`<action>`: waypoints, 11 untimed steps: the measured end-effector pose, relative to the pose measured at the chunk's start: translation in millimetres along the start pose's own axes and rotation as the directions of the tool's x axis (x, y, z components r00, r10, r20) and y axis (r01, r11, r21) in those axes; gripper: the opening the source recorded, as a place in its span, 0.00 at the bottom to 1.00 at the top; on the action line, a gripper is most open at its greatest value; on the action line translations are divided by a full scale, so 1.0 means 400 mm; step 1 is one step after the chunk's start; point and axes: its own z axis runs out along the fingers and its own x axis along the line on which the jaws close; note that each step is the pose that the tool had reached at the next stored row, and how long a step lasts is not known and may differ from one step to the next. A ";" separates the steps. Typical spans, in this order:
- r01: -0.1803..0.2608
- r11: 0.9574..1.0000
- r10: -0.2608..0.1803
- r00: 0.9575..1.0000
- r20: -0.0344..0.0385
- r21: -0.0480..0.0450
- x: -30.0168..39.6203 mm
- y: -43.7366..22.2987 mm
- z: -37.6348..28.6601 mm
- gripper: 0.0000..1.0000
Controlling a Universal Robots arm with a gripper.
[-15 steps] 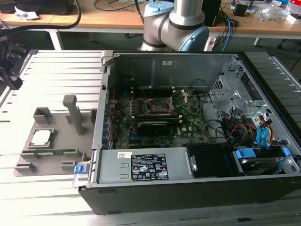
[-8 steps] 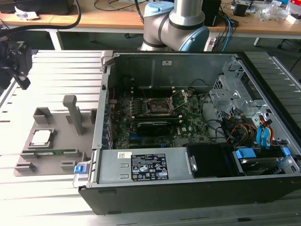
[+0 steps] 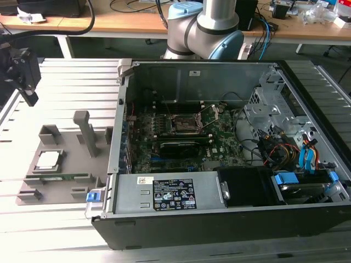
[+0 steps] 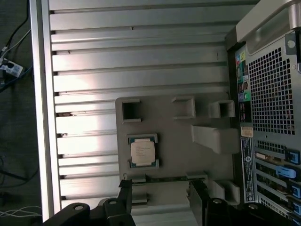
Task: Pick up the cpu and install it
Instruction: 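Pick up the cpu and move it towards the insertion slot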
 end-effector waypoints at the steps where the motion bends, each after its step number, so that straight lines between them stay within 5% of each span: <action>1: 0.000 1.000 0.000 1.000 0.000 0.000 0.000 0.000 0.002 0.60; 11: 0.001 1.000 -0.001 1.000 0.000 0.000 0.001 0.000 0.022 0.60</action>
